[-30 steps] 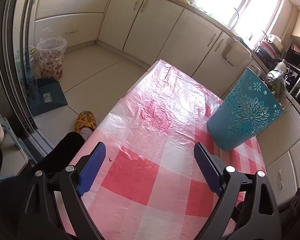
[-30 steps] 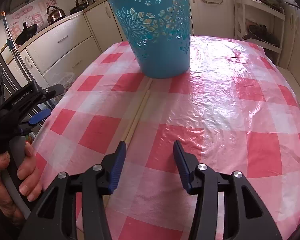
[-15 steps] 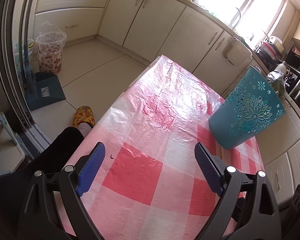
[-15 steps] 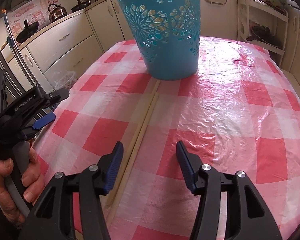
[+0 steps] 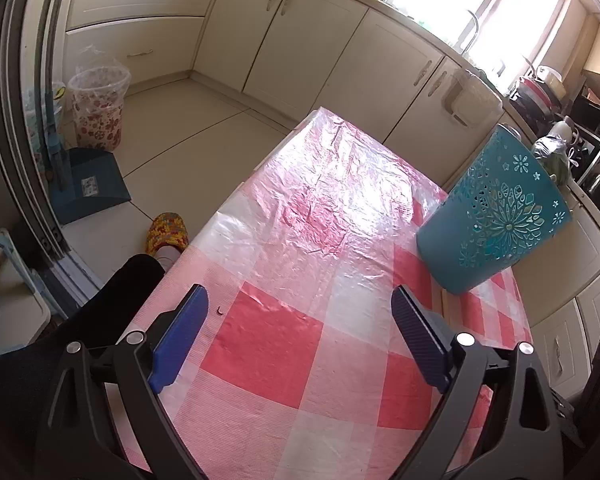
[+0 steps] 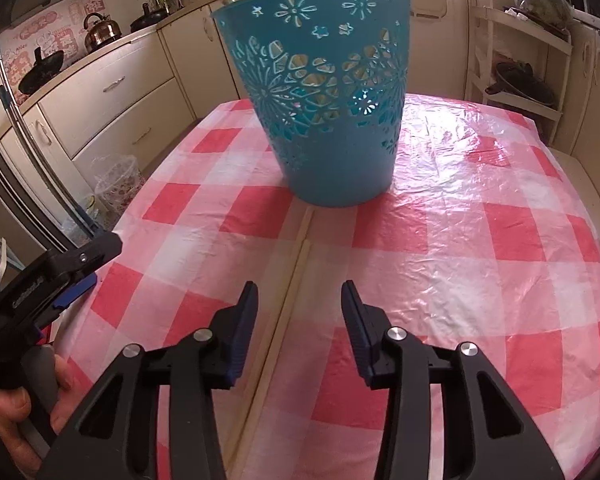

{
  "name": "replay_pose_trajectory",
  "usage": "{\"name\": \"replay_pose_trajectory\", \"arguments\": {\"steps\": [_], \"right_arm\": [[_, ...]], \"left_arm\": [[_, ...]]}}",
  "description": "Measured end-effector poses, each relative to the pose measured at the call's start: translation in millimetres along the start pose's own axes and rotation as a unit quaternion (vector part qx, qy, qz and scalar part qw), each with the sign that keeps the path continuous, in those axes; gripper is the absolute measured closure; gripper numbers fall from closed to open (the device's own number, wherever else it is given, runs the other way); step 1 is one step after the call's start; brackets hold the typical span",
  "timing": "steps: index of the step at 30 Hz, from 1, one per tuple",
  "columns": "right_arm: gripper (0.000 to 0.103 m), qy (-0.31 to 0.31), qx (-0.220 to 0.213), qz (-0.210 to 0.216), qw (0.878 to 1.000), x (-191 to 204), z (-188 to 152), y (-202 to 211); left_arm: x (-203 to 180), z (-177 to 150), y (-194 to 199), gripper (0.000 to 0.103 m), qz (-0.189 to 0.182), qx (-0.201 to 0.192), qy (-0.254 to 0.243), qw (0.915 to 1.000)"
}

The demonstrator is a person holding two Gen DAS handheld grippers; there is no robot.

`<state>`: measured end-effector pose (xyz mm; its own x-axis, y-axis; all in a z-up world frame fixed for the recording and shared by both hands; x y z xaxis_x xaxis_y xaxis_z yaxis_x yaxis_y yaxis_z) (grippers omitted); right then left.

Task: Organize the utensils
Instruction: 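Lower the left gripper onto a loose stick and grasp it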

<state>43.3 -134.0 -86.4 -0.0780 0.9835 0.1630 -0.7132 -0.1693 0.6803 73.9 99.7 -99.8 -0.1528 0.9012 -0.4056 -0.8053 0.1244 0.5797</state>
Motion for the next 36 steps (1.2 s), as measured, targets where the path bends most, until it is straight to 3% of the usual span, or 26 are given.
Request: {"name": "replay_pose_trajectory", "arguments": {"steps": [5,8,12,17,22,28,32,36], "right_arm": [[0.064,0.025,0.024,-0.018,0.999,2.4,-2.1,-14.9],[0.064,0.051,0.017,-0.017,0.998,7.3,-7.1,-12.5],[0.083,0.077,0.028,-0.019,0.996,1.8,-10.8,-11.1],[0.084,0.105,0.029,-0.01,0.994,-1.1,-14.0,-5.5],[0.083,0.042,0.027,0.037,0.998,-7.9,-6.0,3.3],[0.083,0.072,0.036,0.013,0.997,-4.7,-11.0,-2.7],[0.09,0.117,0.04,0.016,0.992,-8.5,-13.2,4.4],[0.091,0.125,0.043,0.012,0.991,-33.1,-11.3,9.1]], "left_arm": [[-0.9,0.2,-0.7,0.014,0.0,0.0,-0.001,1.0],[-0.5,0.1,-0.4,0.014,-0.001,0.001,-0.002,1.0],[-1.5,0.0,-0.9,0.014,0.0,0.002,-0.005,1.0],[-9.8,0.4,-3.1,0.014,0.005,0.008,-0.023,0.9997],[-17.3,0.1,-3.9,0.014,0.009,0.009,-0.039,0.9992],[-18.6,0.0,-5.6,0.014,0.011,0.015,-0.045,0.9988],[-46.0,0.7,-9.2,0.014,-0.02,0.032,-0.08,0.9961],[-101.0,-5.3,-21.3,0.014,-0.042,0.05,-0.169,0.9836]]}}
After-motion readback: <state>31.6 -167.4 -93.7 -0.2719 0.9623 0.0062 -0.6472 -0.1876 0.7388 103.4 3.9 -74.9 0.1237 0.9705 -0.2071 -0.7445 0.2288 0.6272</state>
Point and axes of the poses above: each gripper's, at about its wrist camera, not at the fingertips, and y roughly against the way its jaws point, x to its left, z to its top, the point moved 1 cm from there along -y, roughly the way its jaws point, and after that the axes turned 9 degrees about -x, right-handed, at the moved point
